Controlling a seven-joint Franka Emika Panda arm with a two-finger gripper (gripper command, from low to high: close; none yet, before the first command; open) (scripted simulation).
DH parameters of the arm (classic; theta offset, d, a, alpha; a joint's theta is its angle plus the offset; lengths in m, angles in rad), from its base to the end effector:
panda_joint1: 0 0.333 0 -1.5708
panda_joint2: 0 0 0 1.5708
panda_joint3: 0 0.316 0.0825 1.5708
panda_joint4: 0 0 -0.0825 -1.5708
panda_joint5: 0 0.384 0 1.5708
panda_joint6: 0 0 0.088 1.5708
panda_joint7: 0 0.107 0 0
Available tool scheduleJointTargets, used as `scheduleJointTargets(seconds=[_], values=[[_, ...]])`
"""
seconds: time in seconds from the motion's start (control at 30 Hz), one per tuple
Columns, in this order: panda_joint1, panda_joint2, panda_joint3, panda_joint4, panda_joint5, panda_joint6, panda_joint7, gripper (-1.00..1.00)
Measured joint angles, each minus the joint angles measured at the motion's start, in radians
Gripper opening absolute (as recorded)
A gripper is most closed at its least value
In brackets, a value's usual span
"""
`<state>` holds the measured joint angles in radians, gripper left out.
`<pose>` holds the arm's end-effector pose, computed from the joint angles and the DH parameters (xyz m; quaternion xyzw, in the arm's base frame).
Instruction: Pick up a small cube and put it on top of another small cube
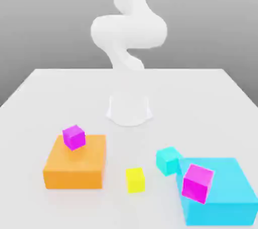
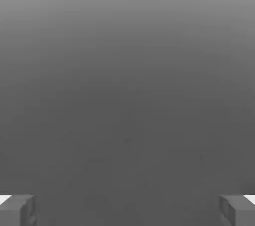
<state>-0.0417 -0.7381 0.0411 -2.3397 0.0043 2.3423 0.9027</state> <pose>0.3721 0.0053 0.6730 -0.8384 0.4076 -0.3311 0.1461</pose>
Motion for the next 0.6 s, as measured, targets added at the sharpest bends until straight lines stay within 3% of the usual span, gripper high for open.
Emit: scheduleJointTargets(seconds=[0.6], values=[[-0.249,0.446,0.268,-0.287,-0.027,0.306,0.784,0.0]])
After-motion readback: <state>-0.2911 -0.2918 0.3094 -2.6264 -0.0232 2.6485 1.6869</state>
